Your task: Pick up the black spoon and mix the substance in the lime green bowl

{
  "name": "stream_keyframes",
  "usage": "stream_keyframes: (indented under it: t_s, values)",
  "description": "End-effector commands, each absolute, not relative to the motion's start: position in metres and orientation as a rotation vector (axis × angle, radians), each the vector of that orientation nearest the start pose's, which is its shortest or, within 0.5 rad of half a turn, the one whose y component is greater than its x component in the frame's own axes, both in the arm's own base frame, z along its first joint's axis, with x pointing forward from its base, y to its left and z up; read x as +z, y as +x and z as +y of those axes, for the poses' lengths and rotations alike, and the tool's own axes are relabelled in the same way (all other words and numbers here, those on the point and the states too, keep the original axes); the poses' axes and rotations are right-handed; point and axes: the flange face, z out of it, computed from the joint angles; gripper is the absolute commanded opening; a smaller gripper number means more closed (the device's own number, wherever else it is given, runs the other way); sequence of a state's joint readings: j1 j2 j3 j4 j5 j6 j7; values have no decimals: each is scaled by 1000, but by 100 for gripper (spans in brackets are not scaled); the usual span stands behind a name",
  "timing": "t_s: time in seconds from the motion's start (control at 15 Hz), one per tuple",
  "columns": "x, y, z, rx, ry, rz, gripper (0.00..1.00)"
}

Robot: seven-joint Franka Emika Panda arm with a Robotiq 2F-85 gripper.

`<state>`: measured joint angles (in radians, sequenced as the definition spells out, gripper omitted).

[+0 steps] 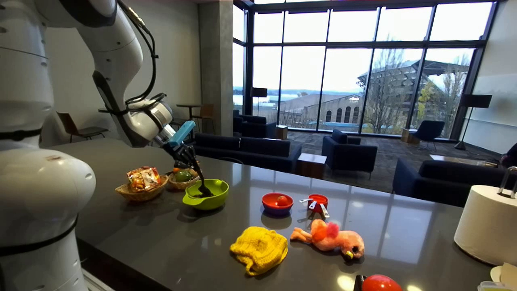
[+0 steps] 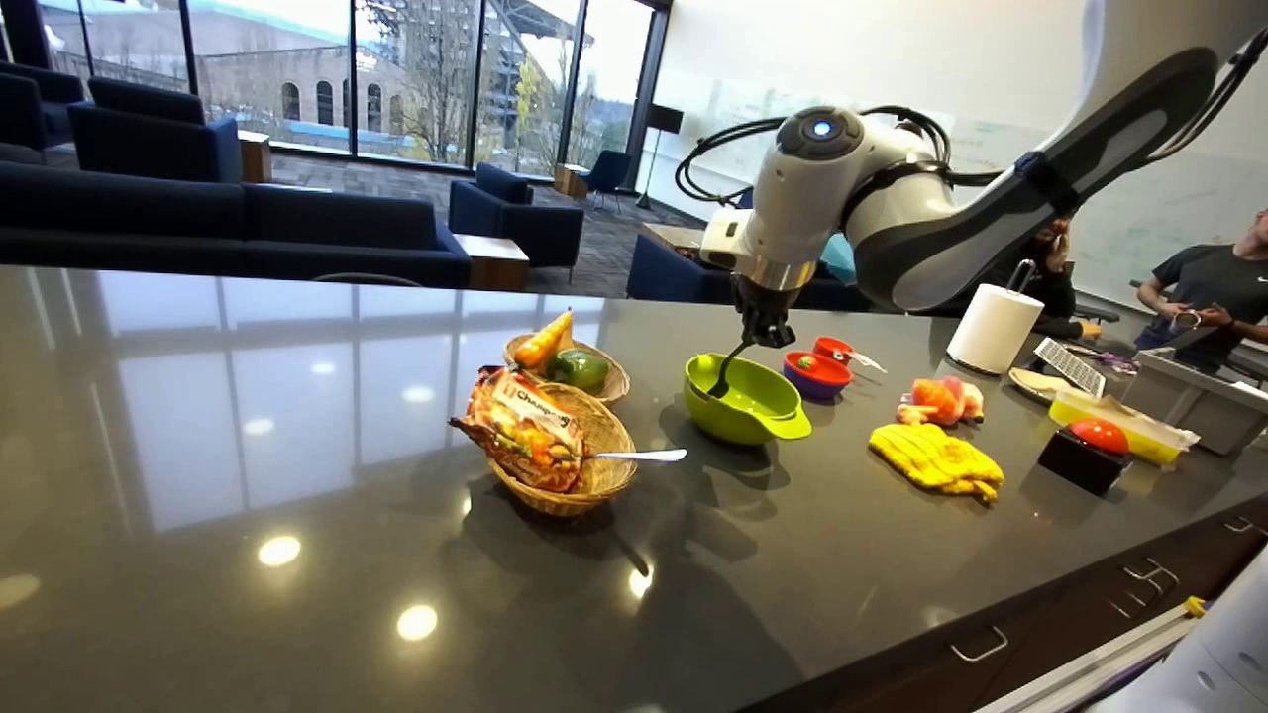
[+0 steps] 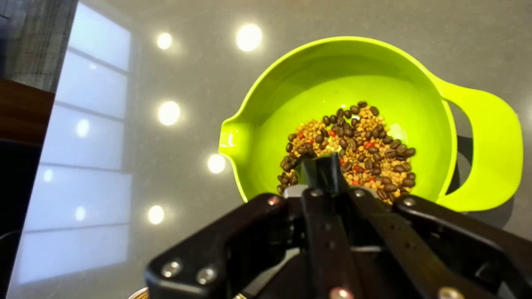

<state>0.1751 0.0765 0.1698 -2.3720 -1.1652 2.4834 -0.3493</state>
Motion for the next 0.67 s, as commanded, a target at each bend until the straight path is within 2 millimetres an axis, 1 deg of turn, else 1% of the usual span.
stream_keyframes:
  t_s: [0.0, 0.27, 0.6]
  values:
    - [286, 484, 173, 52, 1587, 1752, 1]
    - [283, 482, 160, 16, 1559, 1707, 1]
    - [286, 466, 143, -41, 1630, 1708, 1]
